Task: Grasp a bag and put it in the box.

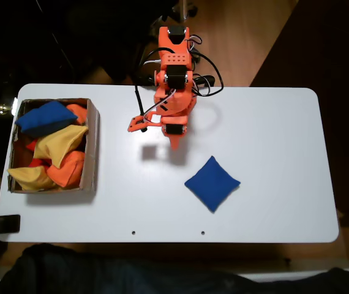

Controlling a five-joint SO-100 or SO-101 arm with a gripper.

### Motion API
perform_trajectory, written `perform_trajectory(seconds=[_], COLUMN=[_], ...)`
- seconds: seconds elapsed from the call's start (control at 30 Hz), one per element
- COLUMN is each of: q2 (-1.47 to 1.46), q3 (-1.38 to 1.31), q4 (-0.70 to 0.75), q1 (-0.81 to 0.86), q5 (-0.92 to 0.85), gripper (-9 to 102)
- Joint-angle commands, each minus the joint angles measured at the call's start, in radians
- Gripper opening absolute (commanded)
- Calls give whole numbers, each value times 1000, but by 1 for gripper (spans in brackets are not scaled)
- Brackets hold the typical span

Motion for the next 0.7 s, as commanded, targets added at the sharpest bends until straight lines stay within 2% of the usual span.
perform_trajectory(seconds=[0.0, 0.67], q2=[-34, -299], q3=[-75, -293], q4=[-17, -15], q1=[0, -2], q5=[-11, -31], gripper=[0, 0])
